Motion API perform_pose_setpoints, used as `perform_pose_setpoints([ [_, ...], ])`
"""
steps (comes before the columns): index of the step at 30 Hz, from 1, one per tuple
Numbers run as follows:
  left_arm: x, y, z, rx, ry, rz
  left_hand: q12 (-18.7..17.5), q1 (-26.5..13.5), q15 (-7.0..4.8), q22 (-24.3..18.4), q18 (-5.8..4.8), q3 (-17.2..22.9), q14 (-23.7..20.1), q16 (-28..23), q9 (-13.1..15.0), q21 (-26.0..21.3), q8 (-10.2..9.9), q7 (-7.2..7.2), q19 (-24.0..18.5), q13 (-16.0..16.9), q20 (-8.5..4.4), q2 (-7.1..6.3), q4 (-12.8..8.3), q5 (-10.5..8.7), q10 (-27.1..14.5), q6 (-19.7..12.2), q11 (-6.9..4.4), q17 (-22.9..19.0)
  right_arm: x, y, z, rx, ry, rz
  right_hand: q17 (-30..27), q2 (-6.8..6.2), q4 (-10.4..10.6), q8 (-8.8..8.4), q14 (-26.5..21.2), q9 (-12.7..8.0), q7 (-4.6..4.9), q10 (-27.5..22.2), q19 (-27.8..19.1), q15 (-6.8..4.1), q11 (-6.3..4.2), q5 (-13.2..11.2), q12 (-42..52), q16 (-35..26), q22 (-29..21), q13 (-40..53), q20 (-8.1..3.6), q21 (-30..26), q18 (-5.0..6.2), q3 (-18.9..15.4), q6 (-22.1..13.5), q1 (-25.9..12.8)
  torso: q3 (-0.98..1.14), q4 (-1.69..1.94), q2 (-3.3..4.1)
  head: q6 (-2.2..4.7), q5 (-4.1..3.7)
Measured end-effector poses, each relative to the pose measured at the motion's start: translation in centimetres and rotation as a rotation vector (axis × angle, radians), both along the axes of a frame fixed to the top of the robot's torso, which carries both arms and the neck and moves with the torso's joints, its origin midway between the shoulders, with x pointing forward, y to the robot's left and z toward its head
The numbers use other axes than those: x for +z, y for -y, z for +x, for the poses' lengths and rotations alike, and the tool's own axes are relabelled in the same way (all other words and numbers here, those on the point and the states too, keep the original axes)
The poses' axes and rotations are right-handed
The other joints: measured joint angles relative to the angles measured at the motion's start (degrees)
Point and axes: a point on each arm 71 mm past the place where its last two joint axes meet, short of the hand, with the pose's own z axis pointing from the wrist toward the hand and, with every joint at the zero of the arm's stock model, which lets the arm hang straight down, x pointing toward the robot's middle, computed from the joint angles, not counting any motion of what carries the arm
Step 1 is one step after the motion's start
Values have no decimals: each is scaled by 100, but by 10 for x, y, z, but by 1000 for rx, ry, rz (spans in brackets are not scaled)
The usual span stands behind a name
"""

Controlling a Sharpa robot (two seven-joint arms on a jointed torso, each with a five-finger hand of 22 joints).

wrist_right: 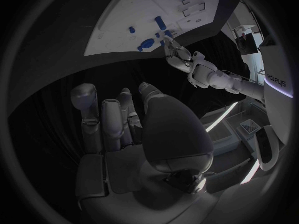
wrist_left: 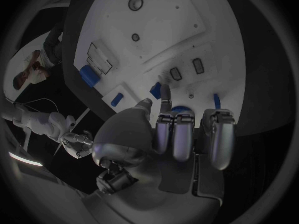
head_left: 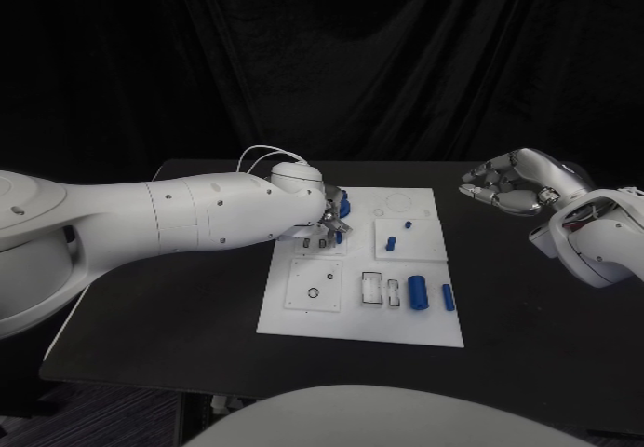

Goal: Assemble the parts on the task board

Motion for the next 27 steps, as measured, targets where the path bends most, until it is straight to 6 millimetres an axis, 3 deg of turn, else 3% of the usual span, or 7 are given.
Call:
perform_pose_setpoints([
  [27, -3, 1, 0, -7, -11, 5, 0, 46, 0, -1, 0, 176, 0, 0, 41, -22, -111, 0, 0, 0, 0, -46, -112, 49, 0, 42, 0, 0, -1, 0, 4, -1, -3, -14, -11, 10, 0, 0, 0, -1, 0, 0, 0, 0, 0, 24, 0, 0, -2, -7, 0, 0, 0, 0, 0, 35, 0, 1, 1, 0, -17],
])
